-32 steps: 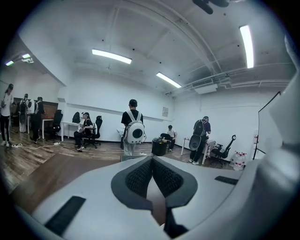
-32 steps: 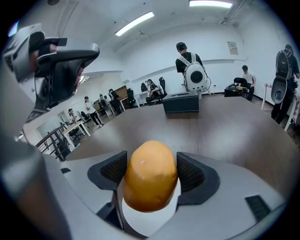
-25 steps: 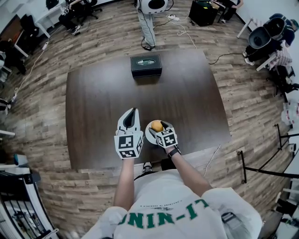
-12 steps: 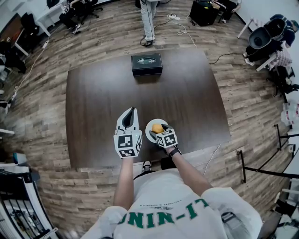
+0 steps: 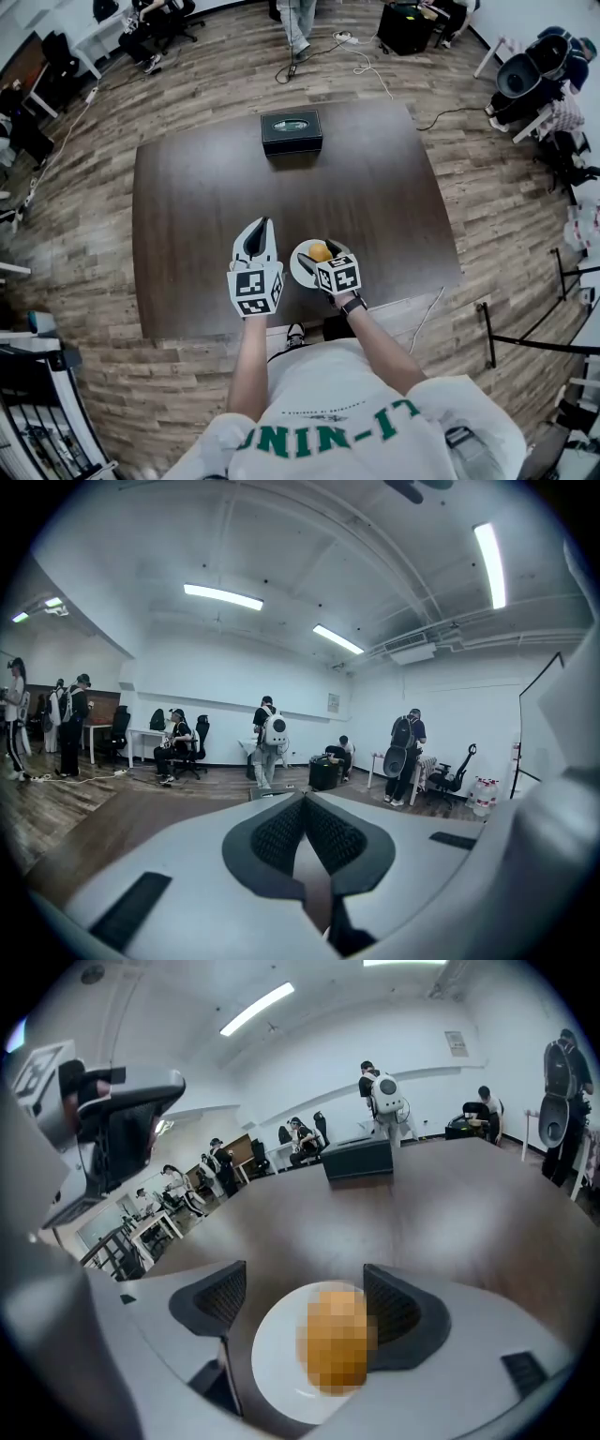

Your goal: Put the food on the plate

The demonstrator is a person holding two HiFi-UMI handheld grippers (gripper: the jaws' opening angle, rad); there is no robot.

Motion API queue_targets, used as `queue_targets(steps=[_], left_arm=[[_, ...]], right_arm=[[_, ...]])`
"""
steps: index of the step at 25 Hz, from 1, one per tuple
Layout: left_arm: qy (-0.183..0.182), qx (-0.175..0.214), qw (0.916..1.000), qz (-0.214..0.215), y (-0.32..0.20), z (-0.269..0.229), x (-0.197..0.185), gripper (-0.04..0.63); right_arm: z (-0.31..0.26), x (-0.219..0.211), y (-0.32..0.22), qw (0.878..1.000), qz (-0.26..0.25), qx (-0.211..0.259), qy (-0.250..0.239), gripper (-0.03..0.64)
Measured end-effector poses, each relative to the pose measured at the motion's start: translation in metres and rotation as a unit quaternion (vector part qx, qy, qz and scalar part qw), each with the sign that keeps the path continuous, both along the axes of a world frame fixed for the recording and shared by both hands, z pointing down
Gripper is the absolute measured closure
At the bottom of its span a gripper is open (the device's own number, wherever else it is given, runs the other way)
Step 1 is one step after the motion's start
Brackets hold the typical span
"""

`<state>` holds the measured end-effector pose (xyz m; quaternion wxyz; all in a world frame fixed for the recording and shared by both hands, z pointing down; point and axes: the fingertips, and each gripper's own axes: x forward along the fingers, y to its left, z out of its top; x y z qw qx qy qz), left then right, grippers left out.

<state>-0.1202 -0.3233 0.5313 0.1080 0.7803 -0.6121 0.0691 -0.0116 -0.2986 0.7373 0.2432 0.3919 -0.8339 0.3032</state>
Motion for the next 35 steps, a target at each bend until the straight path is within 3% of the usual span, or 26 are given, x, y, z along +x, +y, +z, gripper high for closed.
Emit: queue_targets(steps=[10,16,24,28,31,35], left_arm=[[-0.006,0.017,0.9998,-0.006,-0.005,-0.015,0.001,0.583],[-0.016,0.027,0.9995,-0.007,-0.007,-0.028,0.006,0.583],[-0.024,0.052,0.9984,-0.001,-0.007,-0.056,0.020,0.583],[-0.037,0.059,0.9976,0.000,-0.009,-0.065,0.025,0.583],[-0.040,0.064,0.9971,0.000,-0.008,-0.071,0.028,0.583],[-0.043,0.069,0.9967,-0.003,-0.007,-0.076,0.027,0.583]], right_arm=[[-0.102,0.021,-0.038,0.992,0.030,0.121,-0.009,0.280],[-0.165,0.045,-0.054,0.979,0.054,0.196,-0.013,0.355],[-0.238,0.079,-0.064,0.960,0.101,0.257,-0.051,0.473],[-0.266,0.086,-0.064,0.950,0.095,0.295,-0.032,0.511],[-0.282,0.088,-0.061,0.939,0.091,0.331,-0.003,0.576],[-0.285,0.088,-0.059,0.938,0.090,0.334,-0.003,0.601]])
